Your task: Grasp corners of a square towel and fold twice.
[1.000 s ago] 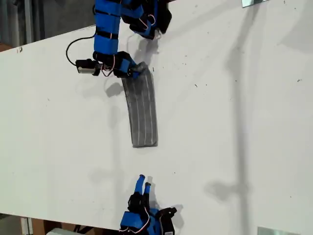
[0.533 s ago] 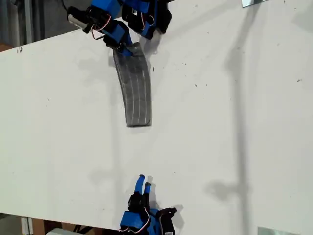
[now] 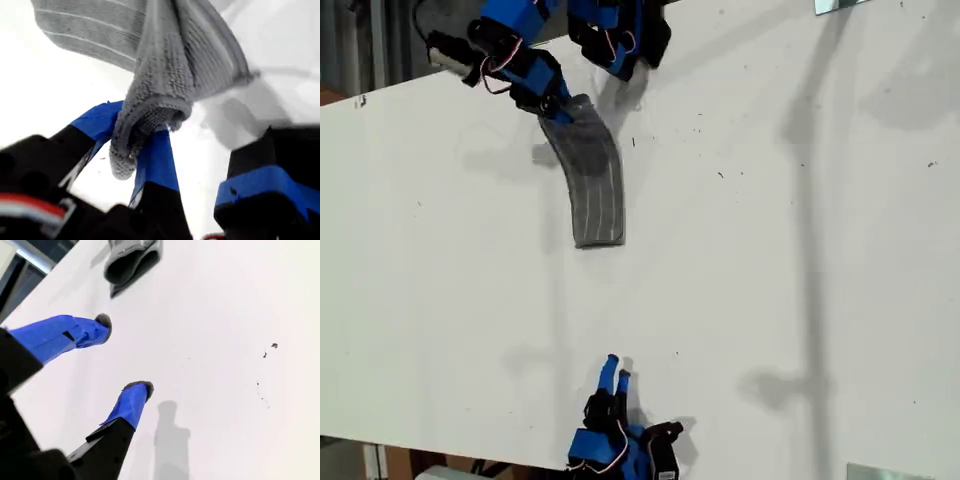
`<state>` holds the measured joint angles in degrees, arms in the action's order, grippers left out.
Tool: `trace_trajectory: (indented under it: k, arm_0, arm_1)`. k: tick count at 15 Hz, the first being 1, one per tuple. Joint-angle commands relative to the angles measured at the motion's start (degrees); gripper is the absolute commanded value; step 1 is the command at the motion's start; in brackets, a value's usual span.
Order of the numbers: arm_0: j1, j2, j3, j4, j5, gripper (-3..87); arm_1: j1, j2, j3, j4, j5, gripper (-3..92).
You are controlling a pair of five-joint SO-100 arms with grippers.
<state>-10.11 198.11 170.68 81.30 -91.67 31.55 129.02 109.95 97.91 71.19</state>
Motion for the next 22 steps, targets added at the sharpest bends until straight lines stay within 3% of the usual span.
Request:
trace_trajectory:
  k: [1,4,12,13,14,16,20,22]
  arm_0:
    - [0.53,0.26,0.26,-0.35,0.0,22.0]
    - [1.93,0.26,0.26,-0.35,-0.88,22.0]
    - [2.11,0.26,0.79,-0.88,-1.05,22.0]
    - [2.37,0.26,0.88,-0.88,-1.23,22.0]
    - [2.37,0.26,0.88,-0.88,-1.23,22.0]
    - [2.46,0.26,0.97,-1.05,-0.88,22.0]
    - [2.64,0.26,1.76,-2.02,-0.62,22.0]
    - [2.81,0.26,1.85,-2.11,-0.62,22.0]
  arm_1:
    - [-4.66,-16.17,-16.26,-4.48,-8.44,-0.2]
    - [-8.26,-35.42,-31.99,-5.89,-15.73,-0.2]
    - [-13.45,-54.49,-41.57,-12.74,-26.46,-0.2]
    - [-13.45,-55.11,-42.01,-12.83,-26.37,1.5]
    - [-13.45,-55.2,-42.1,-13.27,-26.46,16.8]
    - [-14.06,-55.28,-44.3,-12.83,-27.33,26.1]
    - [-15.12,-48.43,-55.46,-7.73,-32.61,28.5]
    - [-10.72,-31.11,-47.9,-5.1,-28.74,28.0]
